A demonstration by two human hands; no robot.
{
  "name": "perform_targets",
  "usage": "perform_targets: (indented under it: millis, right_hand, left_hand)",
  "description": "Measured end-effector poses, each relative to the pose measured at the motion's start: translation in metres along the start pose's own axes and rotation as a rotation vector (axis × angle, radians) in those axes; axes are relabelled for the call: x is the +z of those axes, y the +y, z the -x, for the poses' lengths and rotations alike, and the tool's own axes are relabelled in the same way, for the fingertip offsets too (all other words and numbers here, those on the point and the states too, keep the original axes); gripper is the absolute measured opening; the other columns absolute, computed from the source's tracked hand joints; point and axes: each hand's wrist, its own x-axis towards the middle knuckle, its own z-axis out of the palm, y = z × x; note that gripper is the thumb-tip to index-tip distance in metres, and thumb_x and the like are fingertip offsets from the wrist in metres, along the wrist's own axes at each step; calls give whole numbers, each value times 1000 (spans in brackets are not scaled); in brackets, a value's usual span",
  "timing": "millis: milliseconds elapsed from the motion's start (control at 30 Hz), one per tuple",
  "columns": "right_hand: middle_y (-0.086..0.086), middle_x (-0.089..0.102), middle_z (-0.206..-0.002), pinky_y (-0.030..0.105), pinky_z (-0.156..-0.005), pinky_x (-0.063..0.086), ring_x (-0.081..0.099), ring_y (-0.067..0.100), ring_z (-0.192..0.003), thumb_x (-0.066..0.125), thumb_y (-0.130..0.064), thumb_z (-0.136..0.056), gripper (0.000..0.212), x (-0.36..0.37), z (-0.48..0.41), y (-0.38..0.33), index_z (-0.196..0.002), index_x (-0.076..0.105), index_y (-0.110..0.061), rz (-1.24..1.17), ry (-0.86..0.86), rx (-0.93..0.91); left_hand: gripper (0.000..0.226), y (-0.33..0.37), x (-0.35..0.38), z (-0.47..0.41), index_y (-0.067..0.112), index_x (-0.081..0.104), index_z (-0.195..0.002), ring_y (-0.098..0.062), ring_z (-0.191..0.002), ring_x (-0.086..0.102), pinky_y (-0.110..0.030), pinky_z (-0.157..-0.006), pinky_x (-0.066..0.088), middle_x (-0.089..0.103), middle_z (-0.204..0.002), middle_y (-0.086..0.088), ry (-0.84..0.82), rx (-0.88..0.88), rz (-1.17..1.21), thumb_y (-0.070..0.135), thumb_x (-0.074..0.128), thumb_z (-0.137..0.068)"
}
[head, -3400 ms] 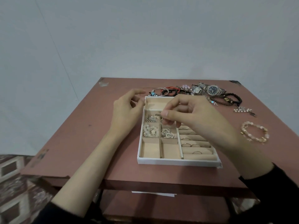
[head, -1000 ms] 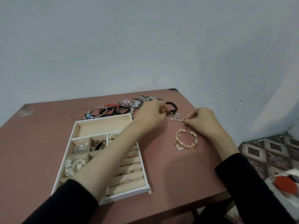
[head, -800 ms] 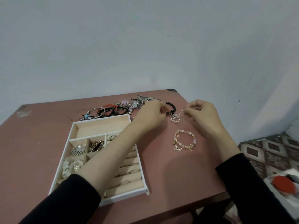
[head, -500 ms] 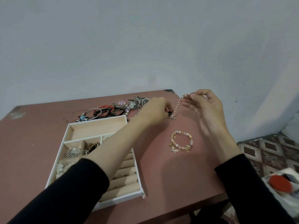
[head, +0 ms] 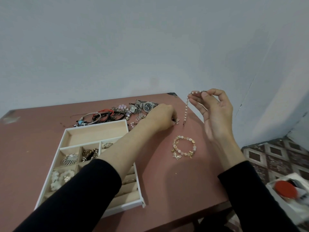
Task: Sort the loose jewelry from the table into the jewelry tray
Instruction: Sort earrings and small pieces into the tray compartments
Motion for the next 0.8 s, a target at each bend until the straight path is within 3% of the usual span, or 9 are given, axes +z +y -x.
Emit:
perform_targets:
  millis: [367,533,667,733,800]
  right_hand:
    - [18,63,-86,31,-77,55,69,28,-83,50,3,-92,14,2,3,2,-86,48,-9,66,-42,5]
    - [14,67,-82,32,-78,54,69,30,-86,50,3,-92,14,7,8,2,-86,49,-10,81,-98,13]
    - [11,68,-80,34,-80,55,69,29,-84,50,2,-92,14,21,15,-4,-86,49,-11,29,-151,27]
    - [12,68,-81,35,-80,55,69,29,-84,50,2,-91,14,32,19,-9,-86,50,-10,4,-191,33]
    - [11,69,-80,35,-80,55,68,29,-84,50,2,-91,14,46,25,-15,-86,50,-10,-18,-238,55]
  left_hand:
    - [18,-1,-7,10,0,68,-93,-33,-93,61,-39,-81,49,69,-95,-18,14,1,-41,4,52,-84]
    - [19,-10,-30,29,3,62,-103,-26,-99,57,-29,-79,40,65,-107,-13,140,-69,125,15,51,-93]
    - [12,-21,-49,54,9,59,-95,-15,-78,52,-23,-65,36,63,-89,-6,238,-121,247,18,52,-93]
    - [6,-27,-61,70,15,57,-90,-7,-68,55,-13,-56,38,61,-77,4,294,-136,338,19,54,-92]
    - [6,-32,-73,86,18,57,-87,-4,-69,61,-8,-56,41,67,-80,3,341,-141,464,18,54,-92]
